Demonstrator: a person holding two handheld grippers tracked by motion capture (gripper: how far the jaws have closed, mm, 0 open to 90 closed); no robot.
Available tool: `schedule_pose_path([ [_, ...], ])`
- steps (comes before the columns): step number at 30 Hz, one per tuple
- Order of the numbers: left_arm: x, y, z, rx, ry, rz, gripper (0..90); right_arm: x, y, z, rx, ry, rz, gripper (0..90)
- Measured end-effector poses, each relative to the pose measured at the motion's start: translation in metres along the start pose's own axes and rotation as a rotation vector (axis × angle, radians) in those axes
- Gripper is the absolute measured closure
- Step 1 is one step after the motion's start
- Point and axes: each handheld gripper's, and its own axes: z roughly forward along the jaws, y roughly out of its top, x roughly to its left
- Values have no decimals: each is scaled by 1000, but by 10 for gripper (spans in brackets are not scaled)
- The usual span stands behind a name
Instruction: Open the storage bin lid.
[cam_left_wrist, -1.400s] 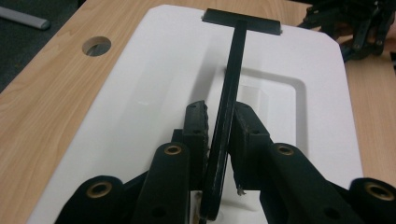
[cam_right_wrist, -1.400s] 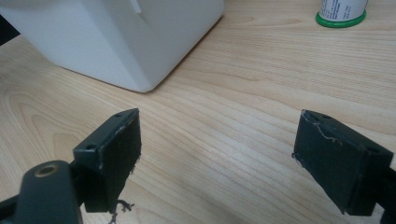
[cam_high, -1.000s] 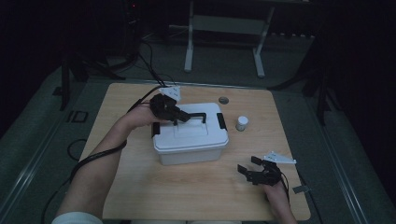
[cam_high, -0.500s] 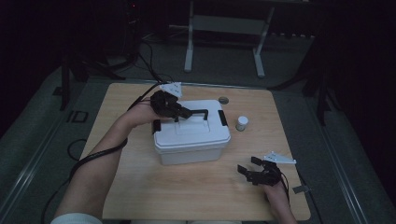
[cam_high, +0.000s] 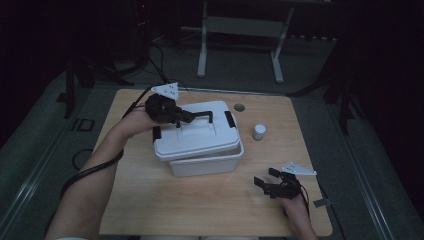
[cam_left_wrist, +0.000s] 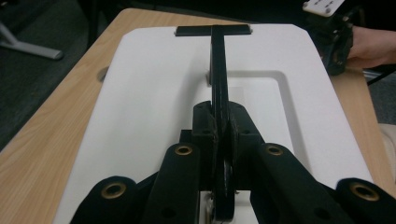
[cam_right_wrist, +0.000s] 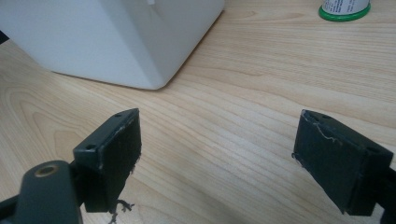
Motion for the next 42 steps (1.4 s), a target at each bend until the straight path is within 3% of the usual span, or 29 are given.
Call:
schedule_pose_path([
  [21, -5, -51, -70, -14, 113, -91, 835, 1, 1, 0, -2, -10, -8, 149],
  [35, -13, -108, -124, -22, 231, -174, 835, 4, 1, 1, 7, -16, -9, 149],
  [42, -17, -139, -146, -55, 283, -227, 835, 3, 1, 2, 8, -17, -6, 149],
])
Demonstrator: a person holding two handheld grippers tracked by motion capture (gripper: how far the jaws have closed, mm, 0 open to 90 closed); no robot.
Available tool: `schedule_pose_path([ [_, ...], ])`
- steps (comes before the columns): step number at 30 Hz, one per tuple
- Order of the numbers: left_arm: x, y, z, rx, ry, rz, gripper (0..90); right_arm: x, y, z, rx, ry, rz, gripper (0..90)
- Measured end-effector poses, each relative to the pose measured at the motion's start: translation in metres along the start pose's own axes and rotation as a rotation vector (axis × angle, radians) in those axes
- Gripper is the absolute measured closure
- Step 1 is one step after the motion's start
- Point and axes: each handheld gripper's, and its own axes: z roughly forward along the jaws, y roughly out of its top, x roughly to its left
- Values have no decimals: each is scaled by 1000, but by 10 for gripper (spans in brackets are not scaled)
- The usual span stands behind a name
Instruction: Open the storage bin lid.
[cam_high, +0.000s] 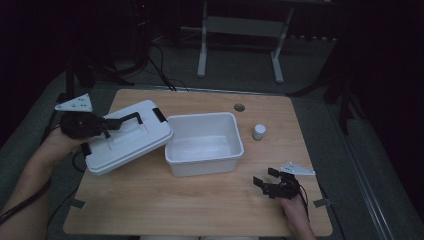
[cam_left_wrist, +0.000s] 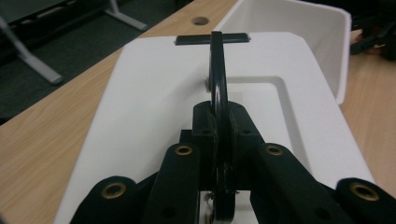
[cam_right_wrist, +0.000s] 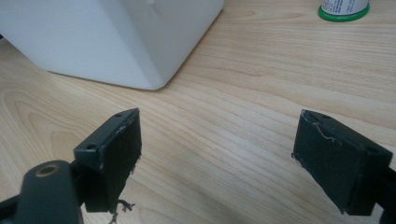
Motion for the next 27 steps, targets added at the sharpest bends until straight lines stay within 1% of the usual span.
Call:
schedule_pose_path([
  [2, 2, -8, -4, -2, 9, -18, 836, 0, 0, 0, -1, 2, -3, 149],
  [5, 5, -21, -7, 7, 28, -31, 835, 0, 0, 0, 0, 0, -3, 149],
  [7, 6, -29, -7, 5, 27, -53, 835, 1, 0, 0, 1, 0, -2, 149],
  [8, 6, -34, -7, 4, 33, -52, 835, 1, 0, 0, 1, -1, -2, 149],
  [9, 7, -38, -7, 3, 31, -67, 835, 1, 0, 0, 1, -1, -1, 149],
  [11, 8, -45, -6, 0, 43, -73, 836, 1, 0, 0, 2, -2, 1, 148],
  [12, 8, -49, -5, -5, 41, -87, 836, 1, 0, 1, 3, -2, 2, 149],
  [13, 9, -53, -3, -6, 43, -90, 836, 1, 0, 1, 3, -3, -1, 149],
  [15, 9, -60, 1, -7, 41, -104, 835, 2, 0, 1, 4, -2, -5, 148],
  [16, 9, -63, 3, -7, 47, -105, 835, 2, 0, 1, 4, -2, -7, 149],
  [17, 9, -67, 6, -7, 42, -118, 836, 2, 0, 1, 5, -2, -10, 149],
  [19, 9, -74, 13, -1, 39, -120, 835, 2, 0, 1, 6, -2, -10, 149],
  [20, 9, -77, 17, 4, 33, -128, 836, 2, 0, 1, 6, -3, -11, 148],
  [27, 8, -93, 42, 44, 10, -139, 835, 2, 0, 0, 6, -4, -15, 149],
])
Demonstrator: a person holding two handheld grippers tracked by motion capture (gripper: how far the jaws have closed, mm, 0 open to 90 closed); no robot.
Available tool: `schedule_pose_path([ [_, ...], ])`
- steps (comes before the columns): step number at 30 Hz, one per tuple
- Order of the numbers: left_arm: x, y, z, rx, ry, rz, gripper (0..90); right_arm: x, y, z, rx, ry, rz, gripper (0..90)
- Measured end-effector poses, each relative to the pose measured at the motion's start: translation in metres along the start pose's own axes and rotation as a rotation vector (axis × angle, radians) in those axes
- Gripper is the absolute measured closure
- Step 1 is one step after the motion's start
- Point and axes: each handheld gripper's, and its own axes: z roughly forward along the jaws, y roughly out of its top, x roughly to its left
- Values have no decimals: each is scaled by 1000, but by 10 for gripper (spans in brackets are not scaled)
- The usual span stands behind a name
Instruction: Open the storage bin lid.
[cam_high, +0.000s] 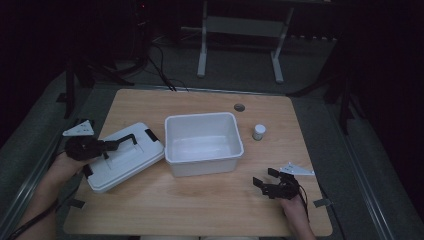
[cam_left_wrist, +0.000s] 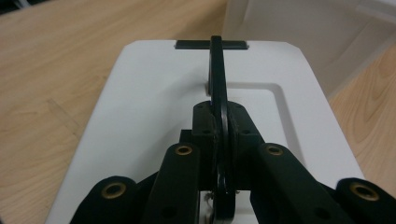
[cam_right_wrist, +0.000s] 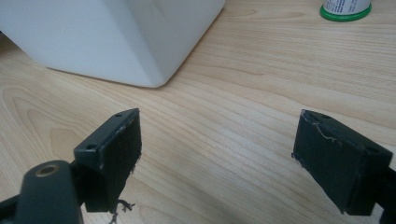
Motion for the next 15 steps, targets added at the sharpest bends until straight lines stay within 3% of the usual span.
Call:
schedule_pose_path([
  [5, 2, -7, 12, 30, -12, -1, 835, 0, 0, 0, 1, 3, 0, 149],
  [15, 4, -17, 27, 45, -39, -35, 834, 0, 0, 0, 7, 4, 0, 148],
])
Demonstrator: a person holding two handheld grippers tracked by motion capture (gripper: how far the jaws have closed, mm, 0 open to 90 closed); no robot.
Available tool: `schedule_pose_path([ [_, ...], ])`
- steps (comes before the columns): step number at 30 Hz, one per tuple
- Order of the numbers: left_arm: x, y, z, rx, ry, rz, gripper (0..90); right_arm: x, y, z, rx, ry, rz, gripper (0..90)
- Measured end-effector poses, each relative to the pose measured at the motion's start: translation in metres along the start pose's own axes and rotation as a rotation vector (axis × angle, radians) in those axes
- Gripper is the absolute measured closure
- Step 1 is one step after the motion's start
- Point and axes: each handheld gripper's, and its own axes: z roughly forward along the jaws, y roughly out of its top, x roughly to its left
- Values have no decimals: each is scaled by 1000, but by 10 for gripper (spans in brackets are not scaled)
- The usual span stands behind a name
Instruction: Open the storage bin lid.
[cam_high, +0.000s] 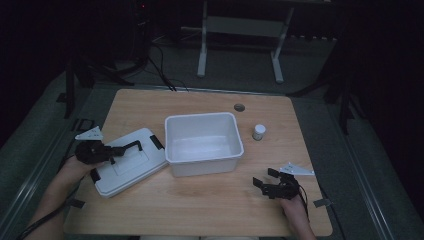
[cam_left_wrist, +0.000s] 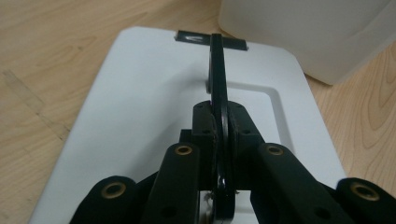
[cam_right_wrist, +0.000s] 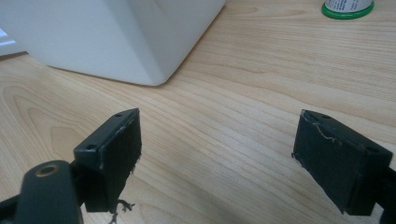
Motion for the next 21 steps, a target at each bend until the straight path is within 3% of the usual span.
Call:
schedule_pose_path([
  [6, 3, -4, 5, 21, 2, -21, 827, 0, 0, 0, 1, 5, 0, 149],
  [9, 5, -2, 2, 13, 8, -53, 617, -3, 2, -1, -7, -27, 22, 154],
  [13, 6, 2, -2, 7, 39, -89, 508, -9, 7, -6, -27, -73, 34, 146],
  [15, 4, 2, -4, 0, 54, -85, 491, -12, 10, -8, -34, -80, 42, 142],
  [17, 3, 3, -4, -6, 48, -91, 402, -20, 17, -11, -51, -100, 59, 141],
  [21, 4, 1, -6, -33, 79, -94, 393, -34, 31, -10, -25, -119, 36, 126],
])
